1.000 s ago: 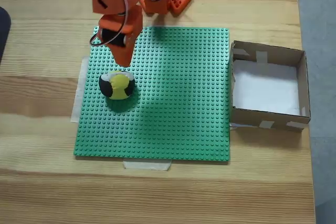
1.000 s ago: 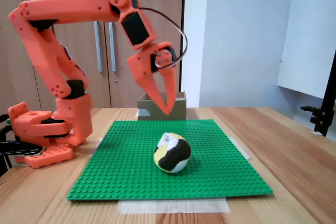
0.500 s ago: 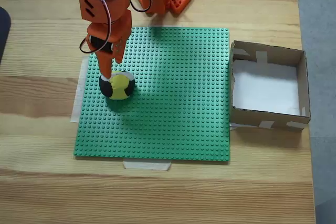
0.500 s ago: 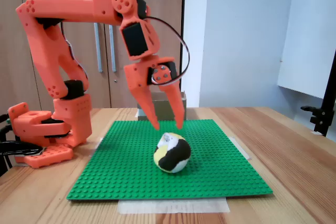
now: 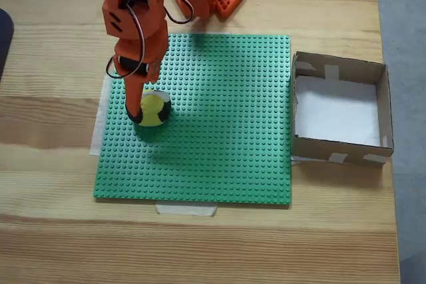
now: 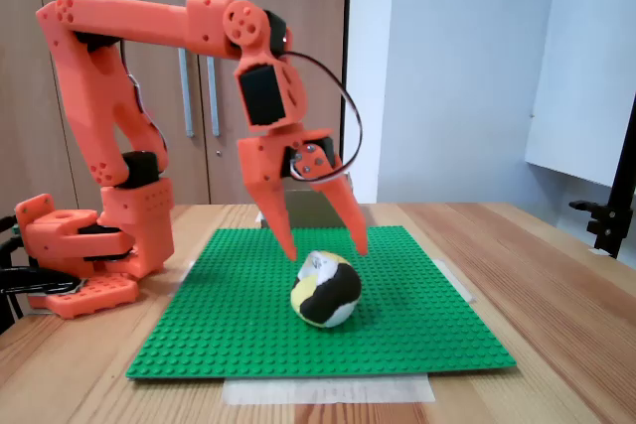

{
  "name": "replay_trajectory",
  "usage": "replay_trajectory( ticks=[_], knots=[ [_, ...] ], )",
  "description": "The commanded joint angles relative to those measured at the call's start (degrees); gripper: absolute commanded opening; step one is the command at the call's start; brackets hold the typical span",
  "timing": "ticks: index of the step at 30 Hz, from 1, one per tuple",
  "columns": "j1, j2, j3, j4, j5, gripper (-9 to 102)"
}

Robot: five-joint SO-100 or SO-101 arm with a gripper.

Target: Pick the ball and put it in the box.

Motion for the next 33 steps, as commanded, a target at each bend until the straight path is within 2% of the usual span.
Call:
replay_trajectory(
  ticks=[1, 14, 33],
  knots=[
    [-0.79, -0.88, -1.32, -1.49, 0.35, 37],
    [-1.23, -3.96, 0.88, -6.77, -0.09, 35],
    [-0.18, -2.02, 6.68, -15.38, -0.7, 27]
  ],
)
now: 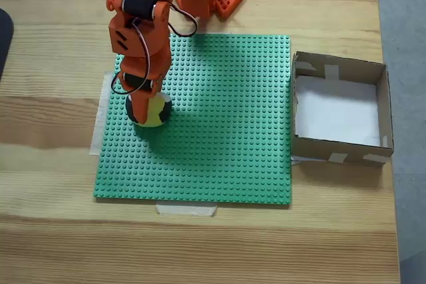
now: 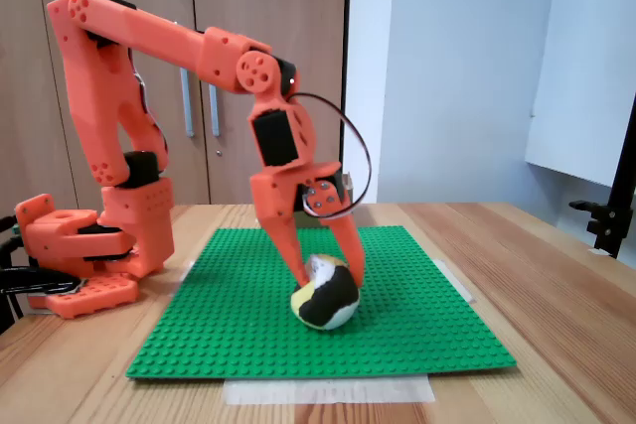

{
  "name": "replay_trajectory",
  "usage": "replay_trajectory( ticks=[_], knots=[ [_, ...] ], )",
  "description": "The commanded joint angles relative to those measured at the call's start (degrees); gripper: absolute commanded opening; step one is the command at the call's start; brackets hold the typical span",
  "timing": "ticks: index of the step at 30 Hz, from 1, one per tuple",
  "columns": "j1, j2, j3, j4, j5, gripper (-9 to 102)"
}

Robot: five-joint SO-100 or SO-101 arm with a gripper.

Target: Pick the ball and put it in the box.

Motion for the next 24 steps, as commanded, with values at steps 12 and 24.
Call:
replay_trajectory(
  ticks=[12, 24],
  knots=[
    [0.44, 5.98, 1.76, -7.12, 2.37, 21],
    [0.44, 7.12, 4.83, -7.82, 3.34, 17]
  ],
)
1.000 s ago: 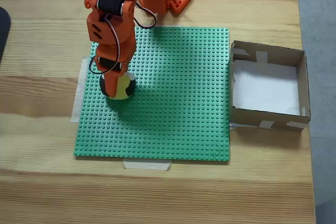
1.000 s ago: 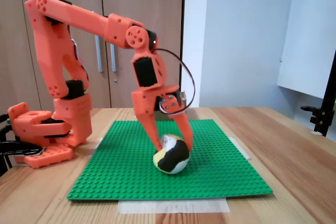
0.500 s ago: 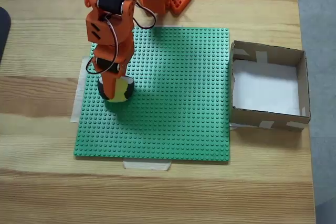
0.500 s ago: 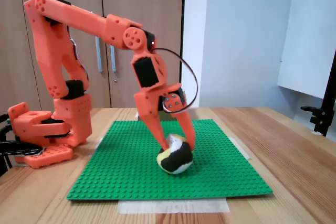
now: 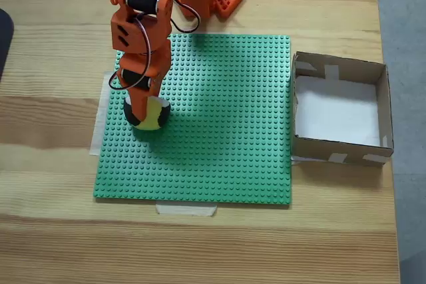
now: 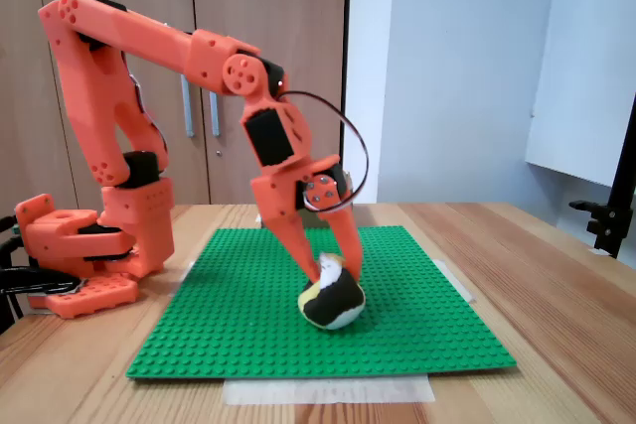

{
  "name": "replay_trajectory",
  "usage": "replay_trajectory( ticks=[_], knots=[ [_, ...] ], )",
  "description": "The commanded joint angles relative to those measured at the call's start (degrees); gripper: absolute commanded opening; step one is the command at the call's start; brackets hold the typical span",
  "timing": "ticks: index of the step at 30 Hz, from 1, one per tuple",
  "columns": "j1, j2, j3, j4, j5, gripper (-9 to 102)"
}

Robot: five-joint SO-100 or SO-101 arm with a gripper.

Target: Pick the ball and put it in the box.

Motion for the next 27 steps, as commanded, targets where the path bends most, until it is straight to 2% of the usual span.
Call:
replay_trajectory(
  ticks=[1, 10, 22, 27],
  knots=[
    [0.53, 2.46, -0.18, -0.62, 0.53, 17],
    [1.14, 3.08, -0.35, -2.11, 1.23, 15],
    [1.23, 3.34, -0.62, -2.37, 1.93, -1],
    [1.23, 3.52, -0.62, -2.29, 2.2, -1]
  ],
)
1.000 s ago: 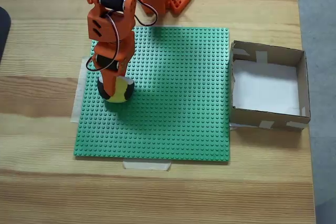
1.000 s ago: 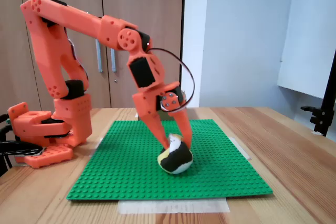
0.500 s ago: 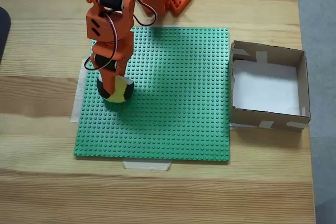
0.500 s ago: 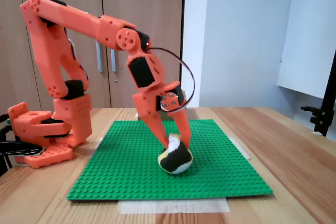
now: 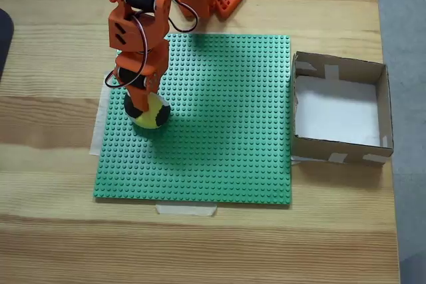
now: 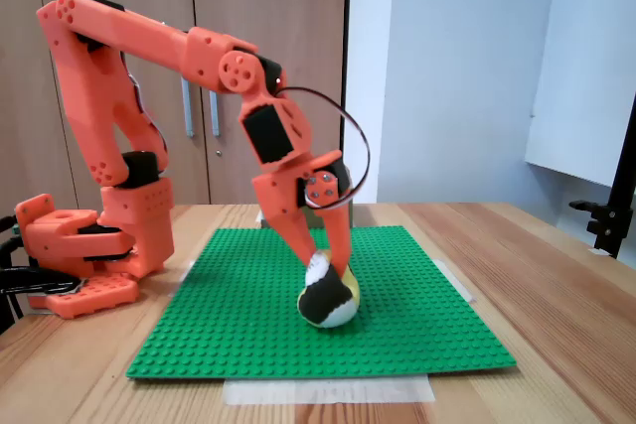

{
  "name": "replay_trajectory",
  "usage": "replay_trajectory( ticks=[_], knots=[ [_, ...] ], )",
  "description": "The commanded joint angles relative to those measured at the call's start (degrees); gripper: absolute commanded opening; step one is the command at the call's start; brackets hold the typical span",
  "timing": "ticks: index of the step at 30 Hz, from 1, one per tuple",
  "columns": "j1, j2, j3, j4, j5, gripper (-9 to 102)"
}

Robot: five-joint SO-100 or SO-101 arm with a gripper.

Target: Pick the ball and put it in the box.

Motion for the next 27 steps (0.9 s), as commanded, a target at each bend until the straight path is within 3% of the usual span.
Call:
replay_trajectory(
  ticks=[1, 27],
  knots=[
    [0.35, 3.16, -0.7, -0.53, 0.7, -1],
    [-3.69, 3.25, -18.63, 8.26, -1.41, -1]
  ],
)
